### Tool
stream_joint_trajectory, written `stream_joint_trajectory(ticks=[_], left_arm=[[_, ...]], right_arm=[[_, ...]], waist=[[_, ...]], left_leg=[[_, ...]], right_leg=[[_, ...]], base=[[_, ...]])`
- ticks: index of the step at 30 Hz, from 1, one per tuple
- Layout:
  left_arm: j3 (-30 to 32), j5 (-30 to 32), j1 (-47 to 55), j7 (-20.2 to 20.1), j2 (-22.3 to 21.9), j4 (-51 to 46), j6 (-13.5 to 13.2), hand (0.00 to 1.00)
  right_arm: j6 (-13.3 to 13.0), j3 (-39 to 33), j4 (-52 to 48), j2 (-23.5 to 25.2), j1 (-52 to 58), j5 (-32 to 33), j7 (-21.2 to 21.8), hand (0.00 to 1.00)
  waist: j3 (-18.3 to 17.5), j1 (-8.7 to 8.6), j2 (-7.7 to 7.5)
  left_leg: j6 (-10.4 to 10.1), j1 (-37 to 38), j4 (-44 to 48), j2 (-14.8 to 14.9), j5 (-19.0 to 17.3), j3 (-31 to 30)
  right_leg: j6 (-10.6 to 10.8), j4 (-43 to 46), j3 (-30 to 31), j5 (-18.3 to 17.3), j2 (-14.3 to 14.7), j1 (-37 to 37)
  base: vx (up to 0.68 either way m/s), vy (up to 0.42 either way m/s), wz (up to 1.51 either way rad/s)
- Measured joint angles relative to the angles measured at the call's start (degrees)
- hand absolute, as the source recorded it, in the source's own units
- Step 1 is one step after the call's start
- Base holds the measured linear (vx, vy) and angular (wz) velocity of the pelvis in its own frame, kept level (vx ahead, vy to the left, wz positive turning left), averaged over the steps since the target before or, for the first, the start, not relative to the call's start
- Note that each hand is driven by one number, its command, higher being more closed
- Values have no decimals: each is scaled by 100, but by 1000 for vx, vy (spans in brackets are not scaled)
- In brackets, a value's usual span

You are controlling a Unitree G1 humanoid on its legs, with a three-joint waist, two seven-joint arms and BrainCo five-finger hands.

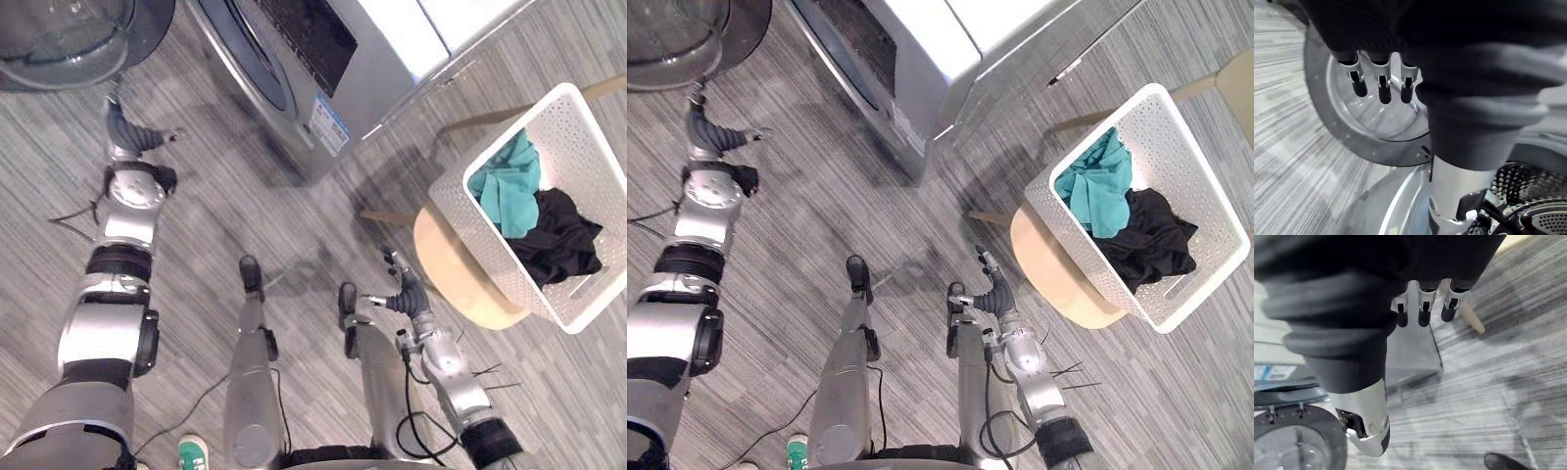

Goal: Pick up the laundry basket with both hands and put the clothes into the washing machine.

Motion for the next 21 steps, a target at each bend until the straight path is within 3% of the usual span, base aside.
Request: stream_joint_trajectory(ticks=[9,12,21], left_arm=[[1437,12,17,-252,244,-29,284,0],[1833,136,102,-317,257,-56,407,0],[2402,395,681,-425,329,-120,546,0]], right_arm=[[-102,-625,-1144,24,978,258,8,0],[-109,-688,-1326,72,1136,267,37,0],[-123,-786,-1606,64,1366,347,134,0]], waist=[[30,40,-56],[30,158,-56],[33,176,-64]], left_leg=[[-41,-303,164,206,-85,14],[-41,-339,169,232,-85,15],[-40,-364,360,297,-86,121]], right_leg=[[-47,-213,-83,110,136,-78],[-61,-271,-118,125,166,-73],[-61,-273,-188,125,189,22]], base=[[-1,0,-4],[9,-2,1],[10,-6,3]])
